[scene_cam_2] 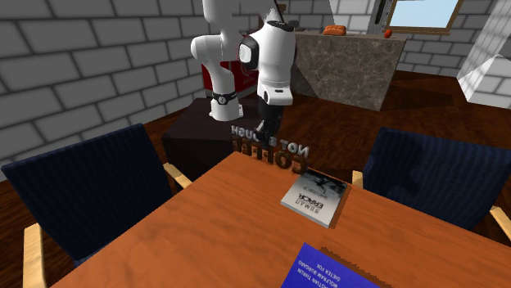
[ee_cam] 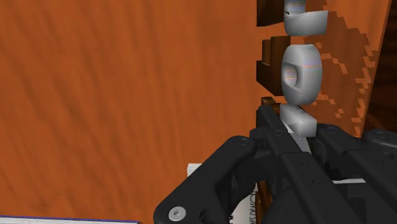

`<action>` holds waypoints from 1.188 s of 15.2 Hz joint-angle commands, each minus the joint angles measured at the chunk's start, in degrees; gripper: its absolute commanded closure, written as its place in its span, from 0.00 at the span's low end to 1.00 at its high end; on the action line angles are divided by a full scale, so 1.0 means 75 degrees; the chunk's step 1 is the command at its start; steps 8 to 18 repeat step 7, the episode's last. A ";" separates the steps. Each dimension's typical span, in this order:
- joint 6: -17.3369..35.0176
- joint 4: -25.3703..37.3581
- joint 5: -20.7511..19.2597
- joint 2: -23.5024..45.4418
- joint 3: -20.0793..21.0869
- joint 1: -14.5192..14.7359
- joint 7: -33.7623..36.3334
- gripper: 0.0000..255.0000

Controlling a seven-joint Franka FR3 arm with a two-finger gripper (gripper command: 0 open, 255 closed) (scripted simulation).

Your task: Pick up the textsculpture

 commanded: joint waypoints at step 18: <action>-0.0627 0.0098 0.0283 -0.0551 0.0047 -0.0003 -0.0233 1.00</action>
